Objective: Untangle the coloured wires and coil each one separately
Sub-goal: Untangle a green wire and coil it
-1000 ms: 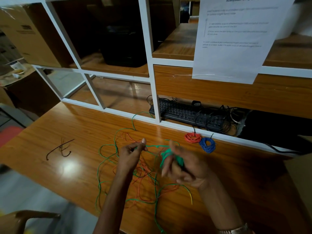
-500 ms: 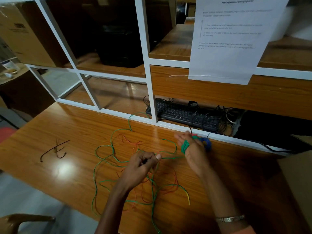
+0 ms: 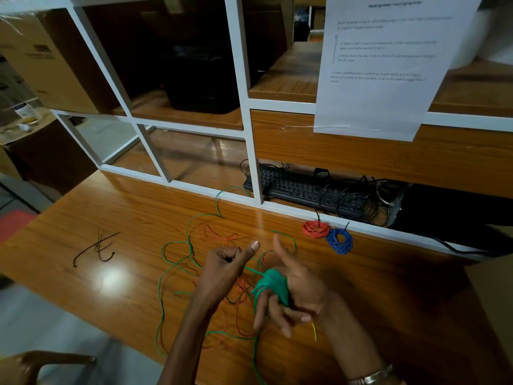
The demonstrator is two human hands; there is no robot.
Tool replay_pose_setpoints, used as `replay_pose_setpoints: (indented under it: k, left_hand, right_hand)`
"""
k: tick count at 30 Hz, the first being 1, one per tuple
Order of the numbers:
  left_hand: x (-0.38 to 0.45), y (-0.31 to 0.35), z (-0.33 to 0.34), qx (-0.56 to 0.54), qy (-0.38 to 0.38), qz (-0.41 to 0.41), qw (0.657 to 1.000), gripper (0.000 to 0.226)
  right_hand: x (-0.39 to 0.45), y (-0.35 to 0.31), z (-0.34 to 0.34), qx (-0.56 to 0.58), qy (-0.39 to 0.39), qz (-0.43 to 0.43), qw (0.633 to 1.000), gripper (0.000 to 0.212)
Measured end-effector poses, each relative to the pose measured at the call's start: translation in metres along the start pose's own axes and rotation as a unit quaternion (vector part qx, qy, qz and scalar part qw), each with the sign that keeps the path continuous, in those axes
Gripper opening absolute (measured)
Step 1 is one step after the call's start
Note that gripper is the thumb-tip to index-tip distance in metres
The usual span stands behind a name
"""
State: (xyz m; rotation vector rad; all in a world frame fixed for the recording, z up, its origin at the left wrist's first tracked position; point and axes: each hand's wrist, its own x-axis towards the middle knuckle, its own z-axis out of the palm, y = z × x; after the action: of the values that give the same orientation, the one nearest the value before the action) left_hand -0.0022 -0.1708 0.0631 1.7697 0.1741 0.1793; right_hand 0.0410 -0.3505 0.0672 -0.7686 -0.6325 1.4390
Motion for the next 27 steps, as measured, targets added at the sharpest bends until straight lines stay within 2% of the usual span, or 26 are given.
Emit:
replay_pose_setpoints:
  k: [2, 5, 7, 10, 12, 13, 15, 17, 19, 21, 24, 26, 27]
  left_hand:
    - [-0.002, -0.003, -0.001, 0.006, -0.004, 0.0, 1.0, 0.07]
    - [-0.001, -0.014, -0.006, 0.013, 0.012, -0.003, 1.0, 0.071]
    - [0.002, -0.022, -0.007, 0.032, 0.008, 0.008, 0.999, 0.07]
    - [0.007, -0.028, -0.005, 0.112, -0.001, 0.014, 0.994, 0.067]
    - [0.008, -0.026, -0.002, 0.151, -0.008, 0.036, 0.988, 0.064]
    - [0.008, -0.025, 0.001, 0.144, -0.022, 0.05, 0.988, 0.061]
    - [0.008, -0.021, 0.008, 0.124, -0.072, 0.079, 0.987, 0.049]
    - [0.009, -0.02, 0.009, 0.162, -0.105, 0.126, 0.973, 0.034]
    - [0.014, -0.022, 0.006, 0.242, -0.105, 0.172, 0.949, 0.022]
    - [0.017, -0.026, 0.001, 0.319, -0.08, 0.195, 0.924, 0.014]
    - [0.016, -0.029, -0.002, 0.383, -0.043, 0.203, 0.9, 0.016]
    - [0.014, -0.036, -0.004, 0.374, -0.045, 0.197, 0.905, 0.013]
    - [0.013, -0.039, -0.005, 0.359, -0.053, 0.185, 0.913, 0.014]
  right_hand:
    - [-0.008, -0.008, -0.001, 0.045, -0.026, -0.073, 0.996, 0.119]
    - [-0.023, -0.02, -0.008, 0.117, 0.012, -0.226, 0.967, 0.104]
    - [-0.027, -0.026, -0.01, 0.182, 0.081, -0.307, 0.931, 0.094]
    - [-0.027, -0.03, -0.008, 0.25, 0.222, -0.404, 0.852, 0.074]
    - [-0.024, -0.031, -0.01, 0.268, 0.287, -0.442, 0.807, 0.071]
    - [-0.022, -0.029, -0.013, 0.249, 0.331, -0.437, 0.798, 0.07]
    - [-0.013, -0.025, -0.012, 0.101, 0.46, -0.355, 0.807, 0.062]
    - [-0.004, -0.02, -0.004, -0.096, 0.564, -0.178, 0.8, 0.048]
    - [0.001, -0.016, 0.001, -0.251, 0.562, -0.015, 0.788, 0.041]
    - [0.003, -0.012, 0.001, -0.362, 0.533, 0.094, 0.759, 0.037]
    - [0.006, -0.011, 0.003, -0.438, 0.503, 0.139, 0.732, 0.035]
    - [0.006, -0.012, 0.002, -0.446, 0.473, 0.165, 0.742, 0.039]
    - [0.005, -0.012, 0.002, -0.428, 0.456, 0.172, 0.761, 0.041]
